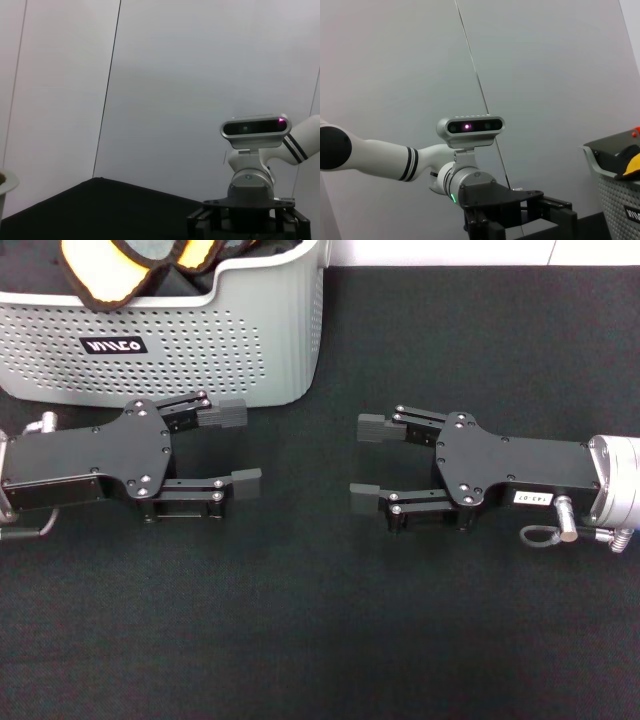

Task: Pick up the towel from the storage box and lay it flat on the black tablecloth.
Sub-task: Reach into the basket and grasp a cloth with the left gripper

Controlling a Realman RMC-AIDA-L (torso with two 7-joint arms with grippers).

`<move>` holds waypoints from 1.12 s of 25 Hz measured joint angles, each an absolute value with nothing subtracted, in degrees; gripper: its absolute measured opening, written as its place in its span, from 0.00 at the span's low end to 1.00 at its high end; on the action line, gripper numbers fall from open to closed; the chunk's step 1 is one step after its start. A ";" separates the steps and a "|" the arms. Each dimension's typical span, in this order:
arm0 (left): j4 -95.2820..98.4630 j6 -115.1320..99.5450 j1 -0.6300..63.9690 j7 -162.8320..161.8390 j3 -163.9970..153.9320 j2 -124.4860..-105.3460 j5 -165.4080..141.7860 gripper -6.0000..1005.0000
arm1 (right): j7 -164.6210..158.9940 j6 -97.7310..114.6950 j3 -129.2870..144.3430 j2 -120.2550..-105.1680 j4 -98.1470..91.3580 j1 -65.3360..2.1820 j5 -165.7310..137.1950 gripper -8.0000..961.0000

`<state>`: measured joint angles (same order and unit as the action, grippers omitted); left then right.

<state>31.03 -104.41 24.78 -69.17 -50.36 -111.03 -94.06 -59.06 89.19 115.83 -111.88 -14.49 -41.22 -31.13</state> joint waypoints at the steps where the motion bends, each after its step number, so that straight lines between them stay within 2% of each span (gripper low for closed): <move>1: 31.02 -104.41 24.78 -69.17 -50.36 -111.09 -94.10 0.87 | -59.06 89.20 115.84 -111.88 -14.48 -41.22 -31.13 0.91; 12: 31.05 -104.41 24.78 -69.17 -50.15 -111.27 -94.07 0.86 | -59.06 89.07 115.84 -112.05 -14.21 -41.22 -30.96 0.91; 19: 33.00 -104.40 26.70 -72.96 -37.81 -111.52 -92.57 0.86 | -58.34 88.25 114.81 -112.06 -14.00 -40.72 -30.99 0.91; 23: 40.16 -101.43 29.52 -80.98 -32.57 -112.46 -91.92 0.86 | -57.47 88.19 114.31 -112.09 -13.96 -39.46 -30.89 0.91; 28: 55.86 -92.38 32.60 -90.95 -33.29 -114.54 -96.36 0.78 | -56.40 87.95 112.71 -112.22 -13.96 -37.30 -30.93 0.91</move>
